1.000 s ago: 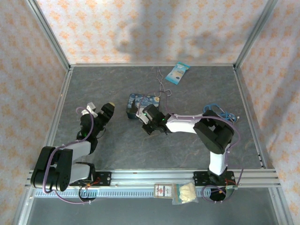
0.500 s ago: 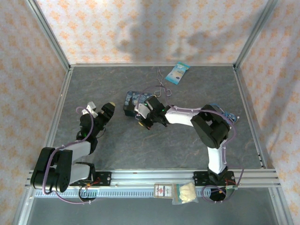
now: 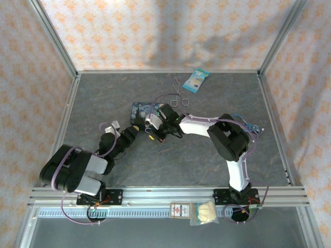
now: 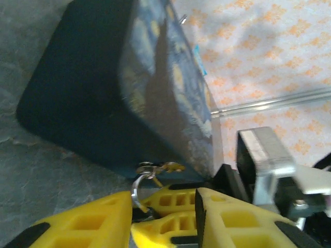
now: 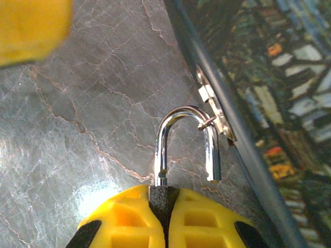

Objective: Unlock a padlock with a key

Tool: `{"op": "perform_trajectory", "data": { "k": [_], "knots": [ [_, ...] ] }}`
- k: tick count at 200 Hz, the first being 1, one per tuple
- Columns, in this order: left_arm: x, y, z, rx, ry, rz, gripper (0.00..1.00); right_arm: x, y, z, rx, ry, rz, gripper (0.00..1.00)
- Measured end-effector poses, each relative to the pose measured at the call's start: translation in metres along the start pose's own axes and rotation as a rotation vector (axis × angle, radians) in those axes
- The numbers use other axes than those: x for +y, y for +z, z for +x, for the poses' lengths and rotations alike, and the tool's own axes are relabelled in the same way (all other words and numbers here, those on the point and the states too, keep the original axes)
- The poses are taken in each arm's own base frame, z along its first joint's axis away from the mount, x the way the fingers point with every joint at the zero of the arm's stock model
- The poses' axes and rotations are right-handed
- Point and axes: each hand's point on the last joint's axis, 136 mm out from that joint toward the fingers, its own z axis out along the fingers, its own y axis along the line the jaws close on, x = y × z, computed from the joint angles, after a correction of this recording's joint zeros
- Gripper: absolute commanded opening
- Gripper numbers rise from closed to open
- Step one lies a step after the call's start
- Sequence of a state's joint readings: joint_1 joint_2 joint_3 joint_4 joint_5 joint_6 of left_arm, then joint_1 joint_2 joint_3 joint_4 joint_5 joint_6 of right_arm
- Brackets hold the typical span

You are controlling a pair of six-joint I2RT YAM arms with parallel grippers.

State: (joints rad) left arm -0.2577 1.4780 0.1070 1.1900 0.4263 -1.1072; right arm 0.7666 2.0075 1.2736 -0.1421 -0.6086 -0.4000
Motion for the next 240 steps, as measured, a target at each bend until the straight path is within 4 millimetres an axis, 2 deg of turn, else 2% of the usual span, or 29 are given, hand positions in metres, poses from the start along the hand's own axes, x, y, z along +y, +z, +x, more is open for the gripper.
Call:
{"op": "perform_trajectory", "data": {
  "k": [43, 68, 73, 134, 159, 210, 240],
  "knots": [
    [0.009, 0.012, 0.012, 0.009, -0.078, 0.029, 0.3, 0.003, -0.001, -0.005, -0.021, 0.042, -0.031, 0.0],
    [0.037, 0.017, 0.03, 0.053, -0.154, -0.041, 0.3, 0.005, -0.002, -0.008, -0.034, 0.068, -0.05, 0.0],
    [0.038, 0.017, 0.03, 0.05, -0.164, -0.036, 0.3, 0.006, -0.002, -0.008, -0.037, 0.072, -0.053, 0.0],
    [0.031, 0.02, 0.027, 0.015, -0.211, -0.012, 0.39, 0.007, -0.002, -0.009, -0.041, 0.089, -0.063, 0.0],
    [0.029, 0.021, 0.026, 0.007, -0.224, -0.007, 0.4, 0.007, -0.002, -0.009, -0.043, 0.088, -0.063, 0.0],
    [0.007, 0.038, 0.036, 0.046, -0.236, 0.053, 0.36, 0.008, -0.002, -0.01, -0.045, 0.087, -0.07, 0.0],
    [0.006, 0.04, 0.037, 0.047, -0.238, 0.056, 0.27, 0.008, -0.002, -0.01, -0.045, 0.087, -0.071, 0.0]
  ]
}}
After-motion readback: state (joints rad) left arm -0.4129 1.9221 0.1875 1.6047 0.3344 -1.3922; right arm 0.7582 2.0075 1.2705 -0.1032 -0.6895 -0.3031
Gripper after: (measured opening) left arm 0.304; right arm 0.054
